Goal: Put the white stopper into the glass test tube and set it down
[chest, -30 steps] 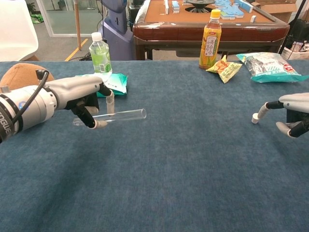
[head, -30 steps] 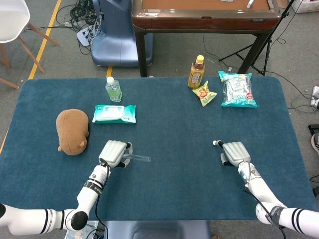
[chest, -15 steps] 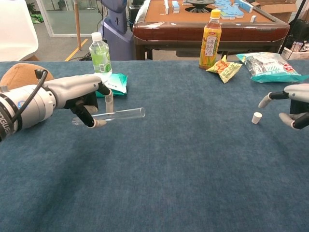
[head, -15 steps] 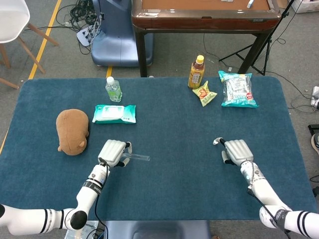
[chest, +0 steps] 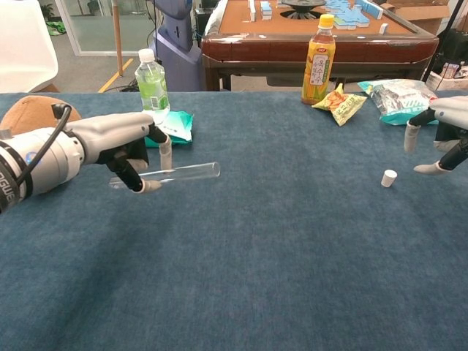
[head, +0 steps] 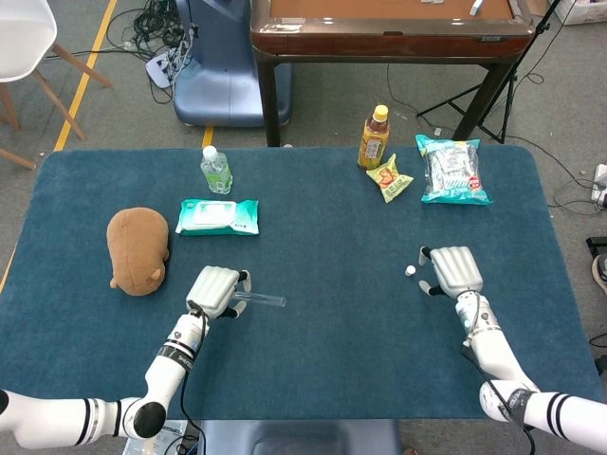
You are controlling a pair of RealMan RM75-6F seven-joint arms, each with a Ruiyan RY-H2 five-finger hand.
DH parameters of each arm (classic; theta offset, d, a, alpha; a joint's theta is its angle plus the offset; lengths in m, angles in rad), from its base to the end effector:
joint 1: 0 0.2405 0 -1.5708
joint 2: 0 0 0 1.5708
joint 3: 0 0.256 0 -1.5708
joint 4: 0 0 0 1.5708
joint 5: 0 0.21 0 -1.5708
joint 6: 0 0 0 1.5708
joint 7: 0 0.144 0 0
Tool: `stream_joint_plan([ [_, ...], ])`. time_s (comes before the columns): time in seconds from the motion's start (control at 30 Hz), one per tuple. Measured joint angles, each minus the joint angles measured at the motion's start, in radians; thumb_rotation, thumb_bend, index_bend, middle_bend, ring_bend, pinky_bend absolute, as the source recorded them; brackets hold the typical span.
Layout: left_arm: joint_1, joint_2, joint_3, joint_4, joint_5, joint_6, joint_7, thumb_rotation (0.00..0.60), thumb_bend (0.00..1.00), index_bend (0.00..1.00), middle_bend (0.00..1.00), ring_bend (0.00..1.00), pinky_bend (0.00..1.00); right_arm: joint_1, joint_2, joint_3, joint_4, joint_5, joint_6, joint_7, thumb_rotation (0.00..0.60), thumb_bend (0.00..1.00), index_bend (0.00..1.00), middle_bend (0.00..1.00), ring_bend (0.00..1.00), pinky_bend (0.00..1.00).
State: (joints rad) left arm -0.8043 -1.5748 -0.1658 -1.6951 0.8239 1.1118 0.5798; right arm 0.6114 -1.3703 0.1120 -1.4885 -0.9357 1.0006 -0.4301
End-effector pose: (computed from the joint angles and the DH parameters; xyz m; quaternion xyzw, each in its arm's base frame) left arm -0.1128 0.3190 -0.0238 -0.7237 -0.4209 -0.3481 0.4219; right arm -0.2520 -0.3334 0.0477 0.6957 -0.4085 0.2527 0.5341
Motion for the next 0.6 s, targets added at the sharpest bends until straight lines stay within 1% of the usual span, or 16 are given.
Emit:
stream_joint_plan([
  [0.33, -0.004, -0.008, -0.001, 0.004, -0.008, -0.003, 0.01, 0.6, 0.32, 0.56, 1.0, 1.0, 1.0, 0.035, -0.069, 0.015, 0.111, 0.077, -0.056, -0.045, 0.6, 0.24, 0.46, 1.0, 1.0, 1.0],
  [0.6, -0.008, -0.014, -0.003, 0.007, -0.013, -0.008, 0.015, 0.6, 0.32, 0.56, 1.0, 1.0, 1.0, 0.056, -0.12, 0.028, 0.185, 0.112, -0.089, -0.051, 0.6, 0.25, 0.47, 1.0, 1.0, 1.0],
])
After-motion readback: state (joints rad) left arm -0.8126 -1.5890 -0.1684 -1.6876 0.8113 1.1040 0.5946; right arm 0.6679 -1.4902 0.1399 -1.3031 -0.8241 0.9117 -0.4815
